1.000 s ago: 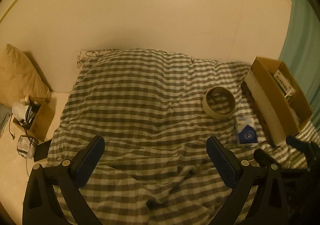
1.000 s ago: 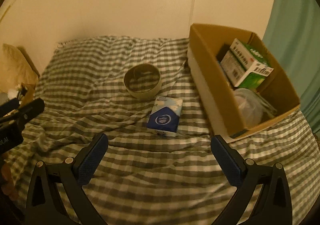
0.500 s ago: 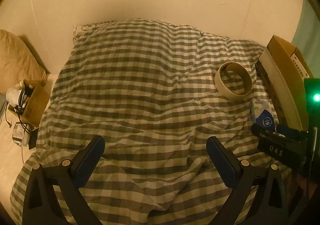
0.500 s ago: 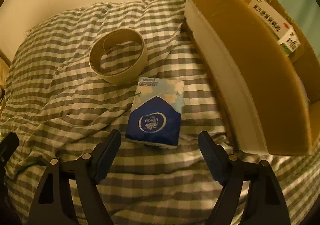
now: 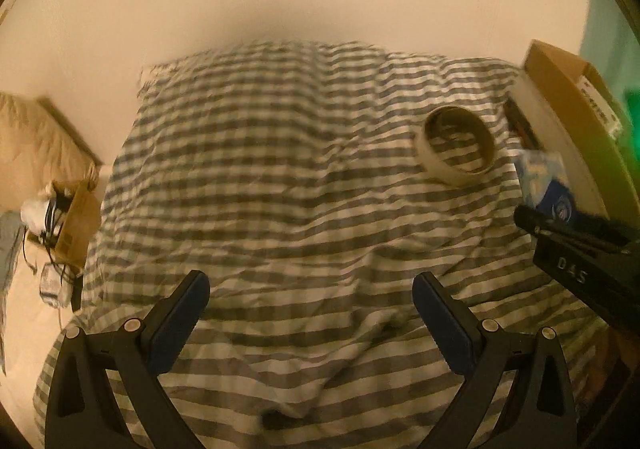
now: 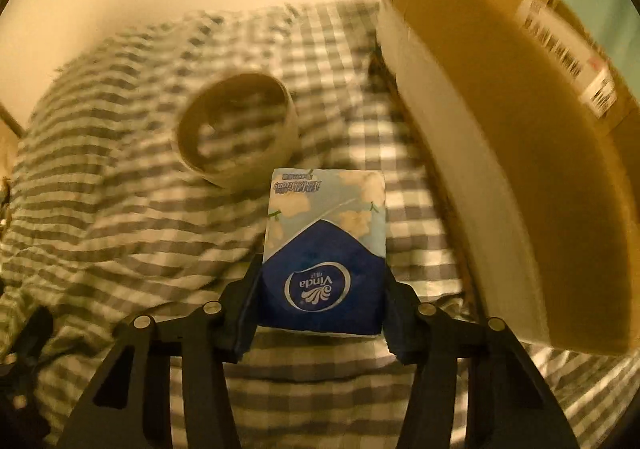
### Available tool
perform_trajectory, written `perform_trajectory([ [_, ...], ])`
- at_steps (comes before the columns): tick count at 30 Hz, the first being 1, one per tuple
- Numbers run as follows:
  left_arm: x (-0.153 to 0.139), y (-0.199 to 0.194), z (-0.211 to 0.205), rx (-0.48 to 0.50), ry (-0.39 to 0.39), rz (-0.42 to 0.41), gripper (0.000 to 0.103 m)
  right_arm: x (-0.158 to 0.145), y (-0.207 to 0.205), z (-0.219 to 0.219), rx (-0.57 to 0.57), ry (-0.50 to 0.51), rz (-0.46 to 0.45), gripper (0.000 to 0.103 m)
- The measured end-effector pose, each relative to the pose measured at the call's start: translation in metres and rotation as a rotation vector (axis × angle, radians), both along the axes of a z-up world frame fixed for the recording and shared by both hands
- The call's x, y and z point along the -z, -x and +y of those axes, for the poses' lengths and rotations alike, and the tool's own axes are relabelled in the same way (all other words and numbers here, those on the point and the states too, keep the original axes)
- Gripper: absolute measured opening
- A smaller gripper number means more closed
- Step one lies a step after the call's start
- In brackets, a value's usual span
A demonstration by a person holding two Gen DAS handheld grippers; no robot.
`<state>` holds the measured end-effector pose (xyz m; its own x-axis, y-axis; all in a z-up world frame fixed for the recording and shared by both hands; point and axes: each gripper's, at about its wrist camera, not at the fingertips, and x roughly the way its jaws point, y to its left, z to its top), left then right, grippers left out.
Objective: Organize objects
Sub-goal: 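Grasp the blue Vinda tissue packet with the right tool, then grasp the tan tape roll by its rim with the left tool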
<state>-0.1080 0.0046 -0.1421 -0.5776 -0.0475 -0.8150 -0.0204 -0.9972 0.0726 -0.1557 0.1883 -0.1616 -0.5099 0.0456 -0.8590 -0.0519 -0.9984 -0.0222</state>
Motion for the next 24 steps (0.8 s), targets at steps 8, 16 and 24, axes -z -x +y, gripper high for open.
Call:
perform_trajectory([
  [8, -0.016, 0.017, 0.040, 0.083, -0.019, 0.038, 0.103, -0.062, -0.028, -0.001, -0.073, -0.041, 0.159, 0.050],
  [16, -0.006, 0.059, 0.077, 0.160, -0.068, 0.035, 0.103, -0.098, -0.032, 0.019, -0.055, -0.070, 0.220, 0.050],
  [24, 0.014, 0.095, 0.108, 0.218, -0.126, 0.024, 0.103, -0.094, -0.008, 0.034, -0.032, -0.101, 0.212, 0.050],
])
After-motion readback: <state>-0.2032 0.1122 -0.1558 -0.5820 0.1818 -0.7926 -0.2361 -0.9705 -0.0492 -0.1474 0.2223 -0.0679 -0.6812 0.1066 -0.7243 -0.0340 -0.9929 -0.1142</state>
